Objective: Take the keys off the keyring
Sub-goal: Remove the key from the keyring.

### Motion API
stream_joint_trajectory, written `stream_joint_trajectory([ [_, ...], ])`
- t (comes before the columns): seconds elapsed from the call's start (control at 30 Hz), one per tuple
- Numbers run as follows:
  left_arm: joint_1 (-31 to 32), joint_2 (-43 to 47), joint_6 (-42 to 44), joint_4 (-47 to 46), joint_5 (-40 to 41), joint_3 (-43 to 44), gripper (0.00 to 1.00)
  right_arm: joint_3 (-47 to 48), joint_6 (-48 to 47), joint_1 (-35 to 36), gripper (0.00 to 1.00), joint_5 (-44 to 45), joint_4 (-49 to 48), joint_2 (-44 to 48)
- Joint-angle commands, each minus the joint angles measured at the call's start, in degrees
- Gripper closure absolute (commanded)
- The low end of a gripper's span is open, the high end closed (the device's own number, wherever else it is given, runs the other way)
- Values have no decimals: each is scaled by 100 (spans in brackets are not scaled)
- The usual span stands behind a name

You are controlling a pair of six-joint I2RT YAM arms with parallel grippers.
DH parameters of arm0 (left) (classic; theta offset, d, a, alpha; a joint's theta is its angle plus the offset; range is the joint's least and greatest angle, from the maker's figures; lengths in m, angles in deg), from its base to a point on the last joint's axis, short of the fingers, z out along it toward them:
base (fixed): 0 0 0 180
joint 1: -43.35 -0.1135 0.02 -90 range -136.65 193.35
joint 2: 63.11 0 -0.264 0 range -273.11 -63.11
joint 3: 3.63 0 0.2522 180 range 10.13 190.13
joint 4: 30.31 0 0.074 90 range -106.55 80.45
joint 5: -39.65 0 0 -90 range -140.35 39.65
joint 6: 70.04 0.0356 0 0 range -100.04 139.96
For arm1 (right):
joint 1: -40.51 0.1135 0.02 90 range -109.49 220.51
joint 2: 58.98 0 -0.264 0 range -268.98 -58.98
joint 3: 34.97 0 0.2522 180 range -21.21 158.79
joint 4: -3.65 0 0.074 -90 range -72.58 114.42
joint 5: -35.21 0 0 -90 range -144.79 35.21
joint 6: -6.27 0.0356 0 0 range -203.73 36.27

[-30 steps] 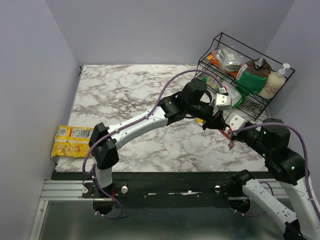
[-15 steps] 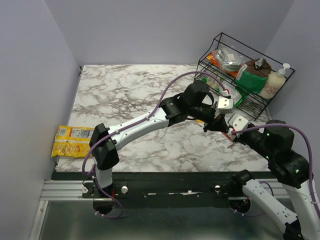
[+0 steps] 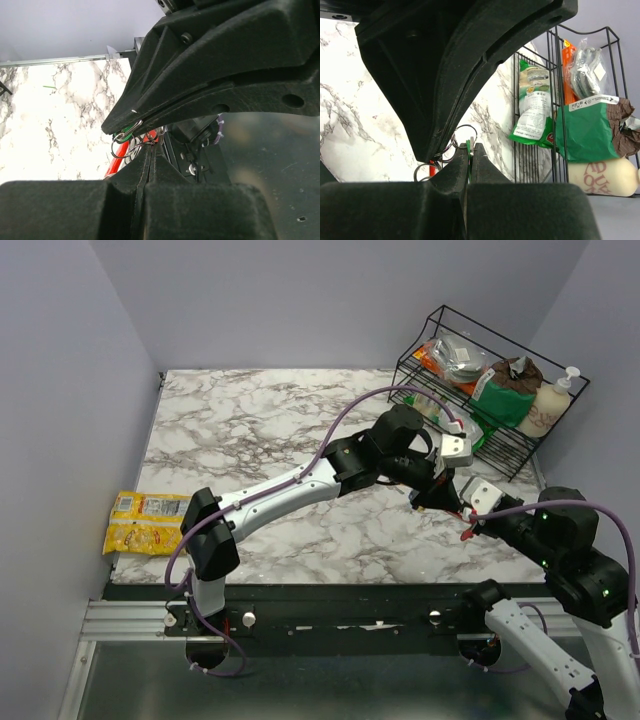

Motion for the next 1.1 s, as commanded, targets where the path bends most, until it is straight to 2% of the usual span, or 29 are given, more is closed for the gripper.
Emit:
stream_joint_trajectory([
  [0.0,-142,-343,-530,823,363,-457,100,458,-171,-47,99,-122,-1454,245],
  [0.33,-485,-194,-987,410,636,-720,100,511,-346,-47,99,-368,-1120,289],
  [0.7,-810,-70,-1383,32,512,-914,100,414,-531,-47,99,-465,-944,394],
  [1.07,-837,-150,-1488,-73,355,-931,100,511,-522,-47,99,-527,-918,324],
])
